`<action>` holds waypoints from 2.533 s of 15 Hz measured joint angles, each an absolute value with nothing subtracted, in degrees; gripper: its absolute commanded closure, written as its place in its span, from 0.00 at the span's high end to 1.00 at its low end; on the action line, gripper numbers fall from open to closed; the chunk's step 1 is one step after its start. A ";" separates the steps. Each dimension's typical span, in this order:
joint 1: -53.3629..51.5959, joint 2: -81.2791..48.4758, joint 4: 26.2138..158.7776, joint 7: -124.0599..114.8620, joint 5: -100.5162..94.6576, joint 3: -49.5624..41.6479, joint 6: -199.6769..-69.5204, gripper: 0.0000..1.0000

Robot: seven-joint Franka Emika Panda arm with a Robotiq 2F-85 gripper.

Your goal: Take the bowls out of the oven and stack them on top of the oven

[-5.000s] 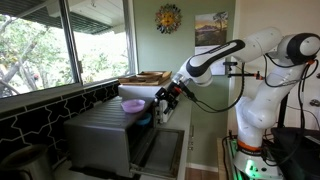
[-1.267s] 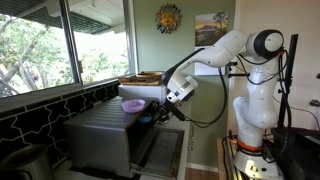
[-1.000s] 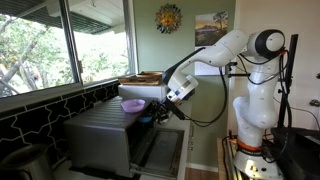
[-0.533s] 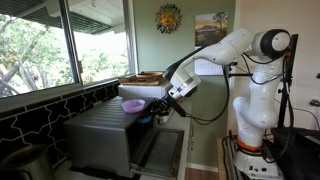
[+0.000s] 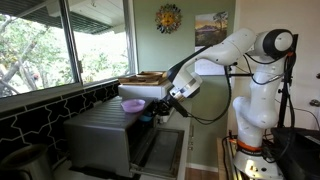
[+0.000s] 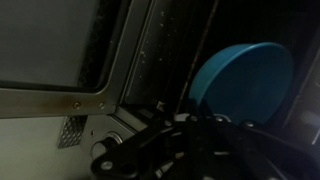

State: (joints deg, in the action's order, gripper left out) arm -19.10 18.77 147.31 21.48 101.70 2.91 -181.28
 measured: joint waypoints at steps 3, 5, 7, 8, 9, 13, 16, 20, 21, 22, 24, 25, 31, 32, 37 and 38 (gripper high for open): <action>-19.20 20.00 149.48 19.73 95.88 3.66 -180.53 0.01; -17.27 21.80 151.78 16.42 90.22 6.24 -178.86 0.01; -15.82 24.01 154.19 13.78 84.82 7.94 -176.55 0.01; -15.33 25.17 155.60 12.06 81.27 8.17 -175.11 0.01; -14.72 26.39 157.00 9.64 76.93 8.21 -173.43 0.01; -6.35 29.22 157.07 1.34 60.60 10.76 -162.05 0.04; -1.54 33.05 156.01 -1.63 54.11 11.43 -154.46 0.04; -1.36 34.29 156.35 -1.82 53.44 11.49 -153.65 0.01; -1.88 34.27 156.28 -1.71 52.91 10.84 -153.65 0.01; -2.27 34.31 156.13 -1.61 51.77 10.00 -153.58 0.01; -2.23 34.83 155.74 -1.55 47.61 8.09 -152.50 0.01; -2.06 35.34 155.40 -1.54 45.09 6.90 -151.32 0.01; -1.99 39.78 151.41 1.46 32.97 -2.03 -133.33 0.01; -2.05 40.60 150.00 2.12 31.92 -3.28 -129.62 0.01; -2.12 42.26 144.02 4.84 30.04 -5.95 -116.96 0.01; -2.29 42.26 143.30 5.34 30.19 -5.95 -116.78 0.01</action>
State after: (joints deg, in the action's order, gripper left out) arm -2.29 42.26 143.30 5.34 30.19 -5.95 -116.78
